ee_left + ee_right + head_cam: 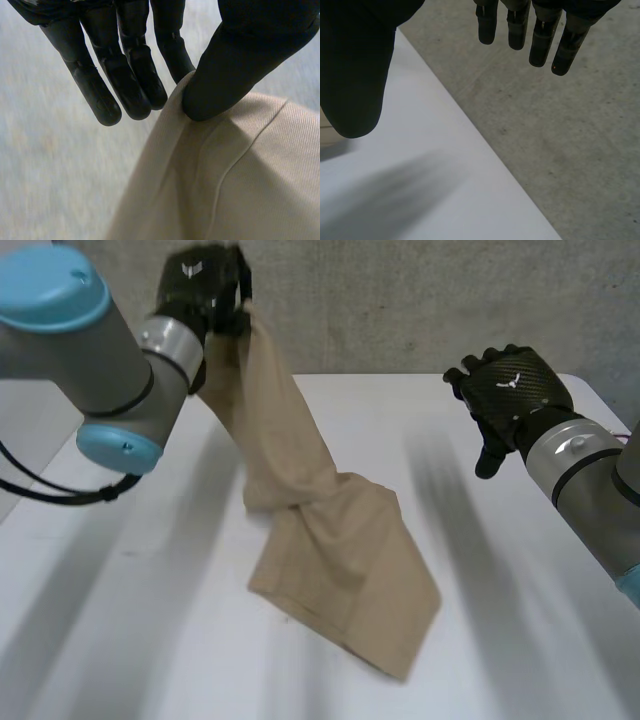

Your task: Fold the shorts.

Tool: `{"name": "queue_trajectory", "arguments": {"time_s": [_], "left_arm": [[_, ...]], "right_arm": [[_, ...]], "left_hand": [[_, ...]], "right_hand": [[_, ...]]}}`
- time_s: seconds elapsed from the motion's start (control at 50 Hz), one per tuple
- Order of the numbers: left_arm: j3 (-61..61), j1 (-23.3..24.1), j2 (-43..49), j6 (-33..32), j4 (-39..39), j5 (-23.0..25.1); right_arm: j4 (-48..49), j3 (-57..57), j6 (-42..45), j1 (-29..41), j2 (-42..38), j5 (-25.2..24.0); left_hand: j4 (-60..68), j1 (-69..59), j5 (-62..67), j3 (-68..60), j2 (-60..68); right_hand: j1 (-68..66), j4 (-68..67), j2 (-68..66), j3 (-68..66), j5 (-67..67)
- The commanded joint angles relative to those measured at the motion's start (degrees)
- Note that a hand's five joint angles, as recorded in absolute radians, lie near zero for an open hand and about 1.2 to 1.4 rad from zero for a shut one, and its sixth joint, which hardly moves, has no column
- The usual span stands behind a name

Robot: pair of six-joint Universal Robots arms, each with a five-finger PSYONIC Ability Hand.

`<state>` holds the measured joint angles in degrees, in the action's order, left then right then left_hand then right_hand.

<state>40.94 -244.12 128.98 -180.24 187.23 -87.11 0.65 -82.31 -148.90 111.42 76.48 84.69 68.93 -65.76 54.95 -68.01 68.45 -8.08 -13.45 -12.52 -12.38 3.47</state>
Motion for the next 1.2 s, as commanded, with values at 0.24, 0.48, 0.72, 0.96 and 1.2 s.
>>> {"name": "queue_trajectory", "arguments": {"time_s": [0.24,0.48,0.72,0.96,1.2], "left_arm": [[14.85,16.13,-10.24,-0.03,9.56,3.09],[36.99,16.57,-26.22,-1.34,4.3,3.18],[49.84,16.75,-32.22,-9.95,2.7,2.48],[49.67,16.75,-28.79,-10.92,2.79,-2.27],[48.18,16.57,-29.23,-10.75,2.88,-3.24]], "right_arm": [[5.32,1.36,-2.98,-4.1,2.98,11.82],[1.56,1.01,-2.45,-4.2,2.54,-2.57],[-14.27,3.03,-11.57,-4.55,-1.77,-13.76],[-14.98,-0.56,-31.63,-6.83,-0.72,-12.8],[-4.71,-12.25,-37.6,-4.29,-3.87,-6.21]], "left_hand": [[11.07,-14.24,15.05,-11.99,11.55],[11.07,-14.24,15.05,-11.99,11.55],[11.07,-14.24,15.05,-11.99,11.55],[11.07,-14.24,15.05,-11.99,11.55],[11.07,-14.24,15.05,-11.99,11.55]], "right_hand": [[-1.92,3.45,2.52,2.38,-3.47],[-1.92,3.45,2.52,2.38,-3.47],[-1.92,3.45,2.52,2.38,-3.47],[-1.92,3.45,2.52,2.38,-3.47],[-1.92,3.45,2.52,2.38,-3.47]]}}
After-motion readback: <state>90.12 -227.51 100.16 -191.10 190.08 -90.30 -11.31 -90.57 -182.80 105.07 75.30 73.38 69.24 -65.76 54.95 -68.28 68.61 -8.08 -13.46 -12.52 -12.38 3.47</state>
